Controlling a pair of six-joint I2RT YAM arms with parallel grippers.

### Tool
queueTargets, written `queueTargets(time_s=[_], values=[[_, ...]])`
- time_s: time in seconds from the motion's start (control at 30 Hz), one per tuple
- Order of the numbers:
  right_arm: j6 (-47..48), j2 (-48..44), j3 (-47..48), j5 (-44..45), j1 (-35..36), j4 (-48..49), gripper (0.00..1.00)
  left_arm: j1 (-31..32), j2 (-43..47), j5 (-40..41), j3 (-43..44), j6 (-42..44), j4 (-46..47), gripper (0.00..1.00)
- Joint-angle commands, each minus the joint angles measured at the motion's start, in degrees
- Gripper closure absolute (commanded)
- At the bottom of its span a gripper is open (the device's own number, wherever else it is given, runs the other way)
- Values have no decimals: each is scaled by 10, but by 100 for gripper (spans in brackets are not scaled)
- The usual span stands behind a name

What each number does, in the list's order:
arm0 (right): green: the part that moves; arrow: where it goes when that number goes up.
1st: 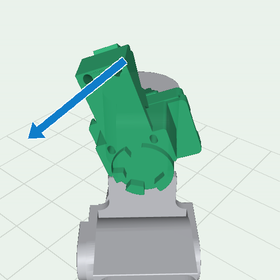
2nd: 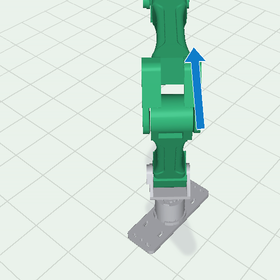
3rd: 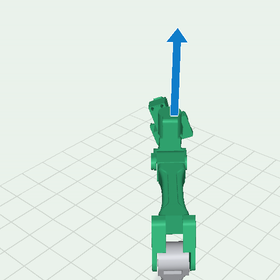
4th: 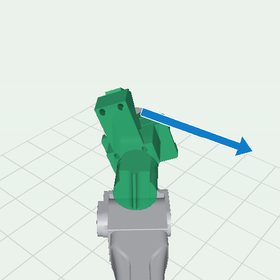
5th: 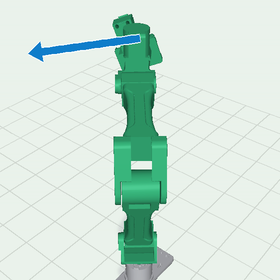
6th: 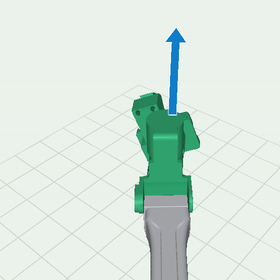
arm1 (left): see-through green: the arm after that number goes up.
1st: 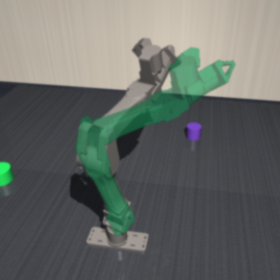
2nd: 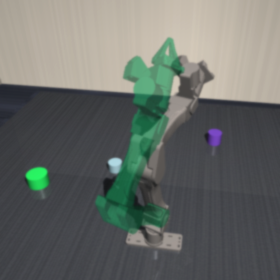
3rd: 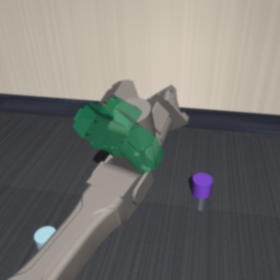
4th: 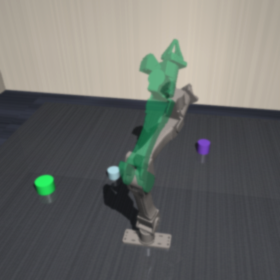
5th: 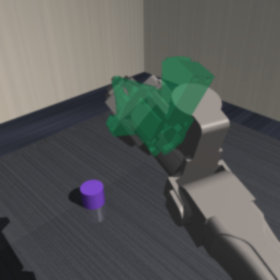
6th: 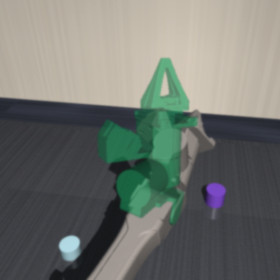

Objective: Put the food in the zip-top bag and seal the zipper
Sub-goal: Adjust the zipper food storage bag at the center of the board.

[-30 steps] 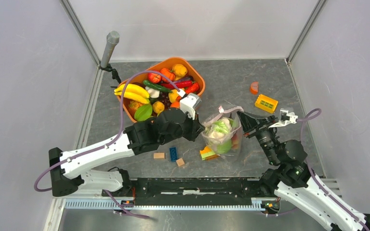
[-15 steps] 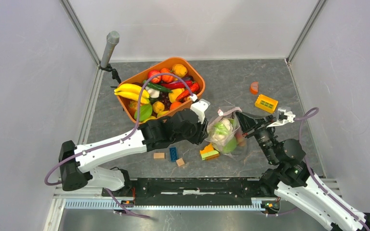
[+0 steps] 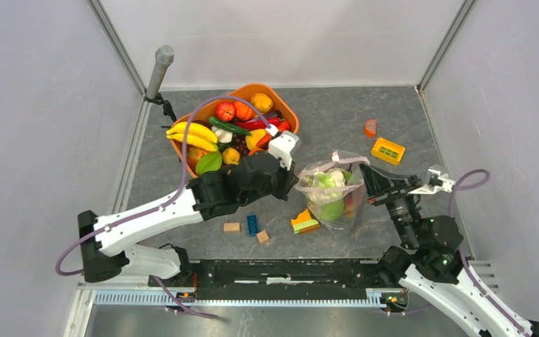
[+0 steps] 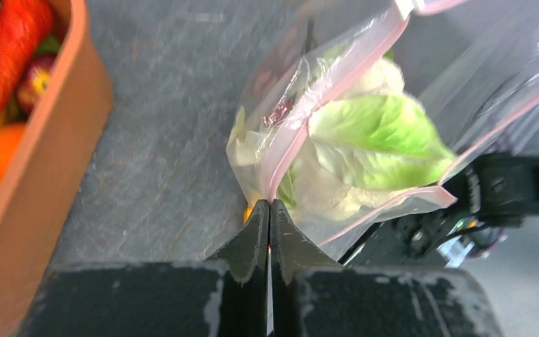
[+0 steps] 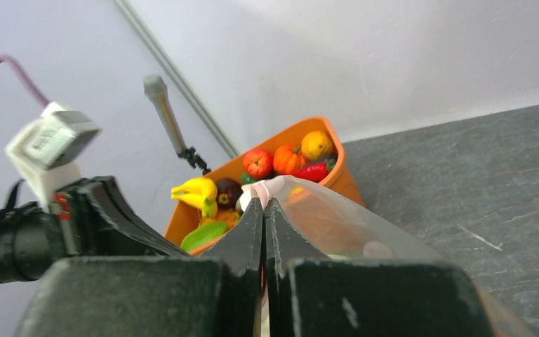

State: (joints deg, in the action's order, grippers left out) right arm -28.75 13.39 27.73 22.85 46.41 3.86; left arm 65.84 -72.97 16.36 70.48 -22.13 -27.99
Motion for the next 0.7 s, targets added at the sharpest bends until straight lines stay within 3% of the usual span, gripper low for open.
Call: queueTargets(time_s=[0.0,0.13,0.27,0.5,0.67], values=[[26,-29,40,71,1,-23,100,-17,61,25,35,24,99,98],[15,47,112,102,1,-168,100,-34,29,-4,78,28,106,98],[27,127,171,80,1,-229,100,-46,-13,-77,116,13,116,98],[39,78,118,3,1,-70,100,-71,0,-44,85,23,93,98],[78,73,161,-21,1,-6,100,-114,-12,-114,79,12,119,98]])
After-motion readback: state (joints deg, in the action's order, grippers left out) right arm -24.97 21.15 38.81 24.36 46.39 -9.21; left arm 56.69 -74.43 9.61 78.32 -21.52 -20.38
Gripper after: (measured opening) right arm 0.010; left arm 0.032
